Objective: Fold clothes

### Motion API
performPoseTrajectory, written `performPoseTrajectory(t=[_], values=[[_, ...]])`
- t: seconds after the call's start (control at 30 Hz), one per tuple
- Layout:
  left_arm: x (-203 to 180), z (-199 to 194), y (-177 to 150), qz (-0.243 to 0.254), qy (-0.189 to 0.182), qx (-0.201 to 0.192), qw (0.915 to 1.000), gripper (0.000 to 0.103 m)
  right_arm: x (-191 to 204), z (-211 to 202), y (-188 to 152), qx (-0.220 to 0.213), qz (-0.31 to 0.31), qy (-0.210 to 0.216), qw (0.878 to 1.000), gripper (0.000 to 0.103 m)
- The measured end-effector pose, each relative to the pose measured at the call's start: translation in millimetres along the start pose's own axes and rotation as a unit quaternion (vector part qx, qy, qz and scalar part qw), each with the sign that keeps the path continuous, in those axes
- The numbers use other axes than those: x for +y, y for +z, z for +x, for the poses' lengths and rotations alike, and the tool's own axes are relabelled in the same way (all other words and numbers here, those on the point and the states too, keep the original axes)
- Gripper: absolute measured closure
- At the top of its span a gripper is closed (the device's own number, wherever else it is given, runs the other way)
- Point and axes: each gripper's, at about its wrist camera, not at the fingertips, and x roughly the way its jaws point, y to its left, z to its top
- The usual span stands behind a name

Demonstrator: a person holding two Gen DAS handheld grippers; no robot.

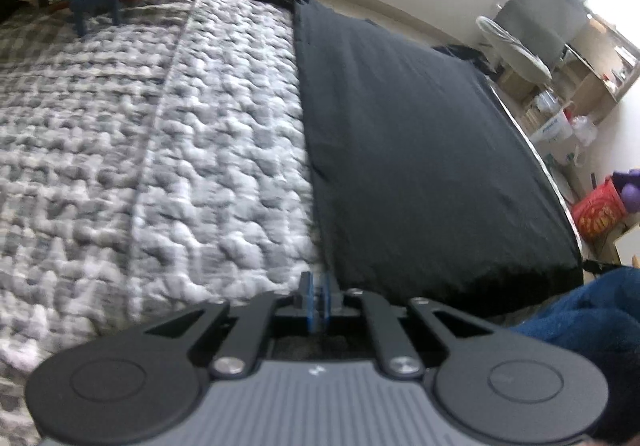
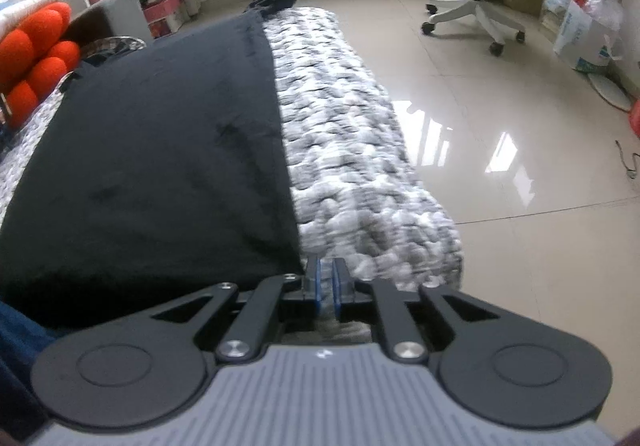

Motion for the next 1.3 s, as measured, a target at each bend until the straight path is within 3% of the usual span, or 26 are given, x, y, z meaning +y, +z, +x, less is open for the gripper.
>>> performPoseTrajectory(t=[0.17,0.43,0.87,1.3], values=[[7,-5,11,-0.011,0.023,-0.012,0.9996,0.094,-5,-10,5,-0.017,0.006,-0.004,1.000,0.091],[2,-18,28,-0.013,0.055,-0.032,0.9979,0.081,8,-24,25,-0.057,0.005,0.024,0.998,0.091],[-1,-54,45,-0.027,0.105,-0.060,0.9923,0.080,8,-55,43,-0.119,0.020,0.046,0.992,0.091],[-38,-105,62,-0.017,0.146,-0.122,0.9817,0.077,-14,-101,42,-0.169,0.039,0.051,0.983,0.091]])
